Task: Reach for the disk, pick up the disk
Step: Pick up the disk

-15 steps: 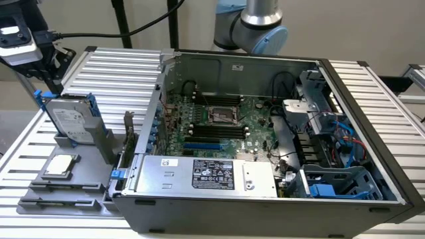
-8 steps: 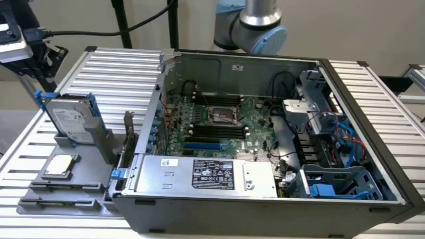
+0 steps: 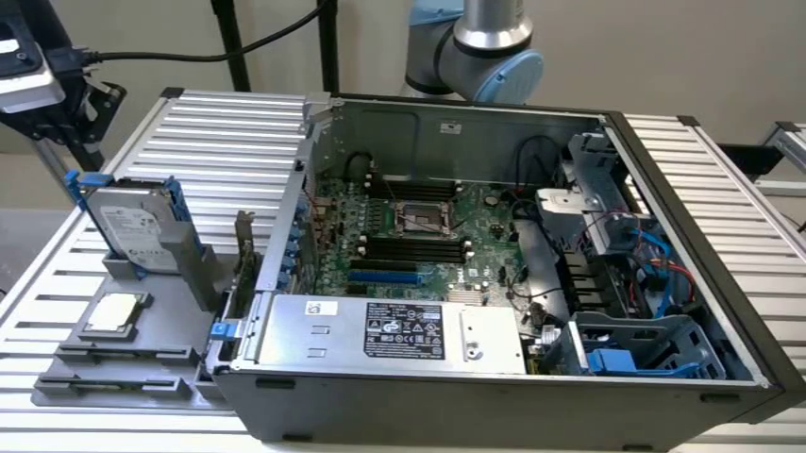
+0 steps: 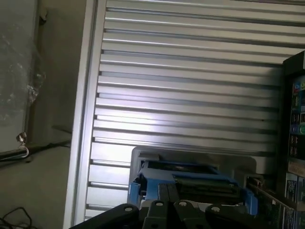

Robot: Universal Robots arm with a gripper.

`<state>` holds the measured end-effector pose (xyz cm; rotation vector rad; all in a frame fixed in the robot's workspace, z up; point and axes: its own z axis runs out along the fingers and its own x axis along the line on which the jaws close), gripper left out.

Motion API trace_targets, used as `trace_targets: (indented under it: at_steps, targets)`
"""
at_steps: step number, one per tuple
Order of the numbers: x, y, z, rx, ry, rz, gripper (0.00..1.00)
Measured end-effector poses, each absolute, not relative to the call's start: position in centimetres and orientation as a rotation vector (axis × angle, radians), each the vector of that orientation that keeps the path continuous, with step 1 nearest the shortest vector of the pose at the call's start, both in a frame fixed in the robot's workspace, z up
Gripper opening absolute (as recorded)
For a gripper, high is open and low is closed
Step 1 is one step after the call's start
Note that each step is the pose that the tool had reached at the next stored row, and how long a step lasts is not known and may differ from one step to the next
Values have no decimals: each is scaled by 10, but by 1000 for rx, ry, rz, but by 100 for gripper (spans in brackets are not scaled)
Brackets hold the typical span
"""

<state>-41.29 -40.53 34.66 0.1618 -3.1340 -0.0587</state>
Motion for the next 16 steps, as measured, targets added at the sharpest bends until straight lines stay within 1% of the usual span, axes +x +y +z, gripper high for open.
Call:
trace_targets:
  at_steps: [16]
  targets:
    - [-413, -405, 347, 613, -3072, -57, 11]
